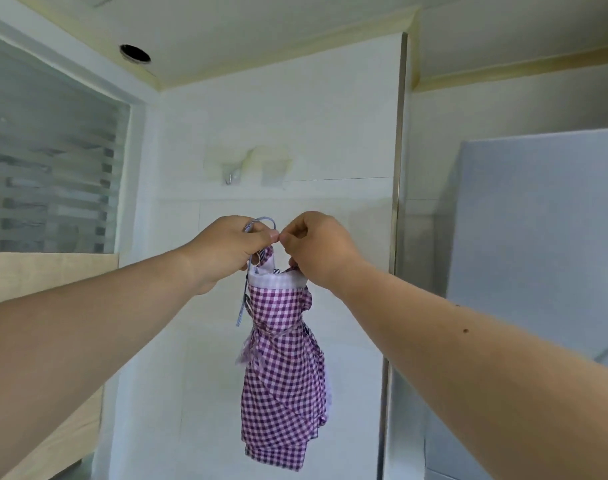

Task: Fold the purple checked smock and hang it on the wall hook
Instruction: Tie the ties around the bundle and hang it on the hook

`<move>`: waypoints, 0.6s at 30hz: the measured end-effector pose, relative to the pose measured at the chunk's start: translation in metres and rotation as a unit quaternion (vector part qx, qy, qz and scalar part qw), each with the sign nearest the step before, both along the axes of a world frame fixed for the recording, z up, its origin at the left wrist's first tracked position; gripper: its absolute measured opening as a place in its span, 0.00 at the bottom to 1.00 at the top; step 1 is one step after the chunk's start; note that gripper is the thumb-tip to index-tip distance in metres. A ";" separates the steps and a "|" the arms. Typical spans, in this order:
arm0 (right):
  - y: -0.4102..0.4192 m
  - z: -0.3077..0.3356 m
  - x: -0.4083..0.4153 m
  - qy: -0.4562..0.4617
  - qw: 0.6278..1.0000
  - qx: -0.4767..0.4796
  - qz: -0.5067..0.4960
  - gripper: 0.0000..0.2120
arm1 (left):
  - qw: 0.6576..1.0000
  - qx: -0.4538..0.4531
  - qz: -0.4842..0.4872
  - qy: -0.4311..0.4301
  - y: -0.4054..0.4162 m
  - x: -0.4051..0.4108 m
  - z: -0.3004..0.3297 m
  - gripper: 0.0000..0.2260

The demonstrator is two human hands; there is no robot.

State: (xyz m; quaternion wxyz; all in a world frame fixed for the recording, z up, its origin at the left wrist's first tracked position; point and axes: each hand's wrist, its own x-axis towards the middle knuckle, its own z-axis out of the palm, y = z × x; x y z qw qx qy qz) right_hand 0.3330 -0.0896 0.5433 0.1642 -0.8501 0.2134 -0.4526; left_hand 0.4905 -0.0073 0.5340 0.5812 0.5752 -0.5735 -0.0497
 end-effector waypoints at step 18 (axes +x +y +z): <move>-0.062 0.141 0.173 0.076 0.970 -0.211 -0.092 0.10 | 0.984 -0.154 0.073 -0.057 -0.073 0.160 0.111 0.15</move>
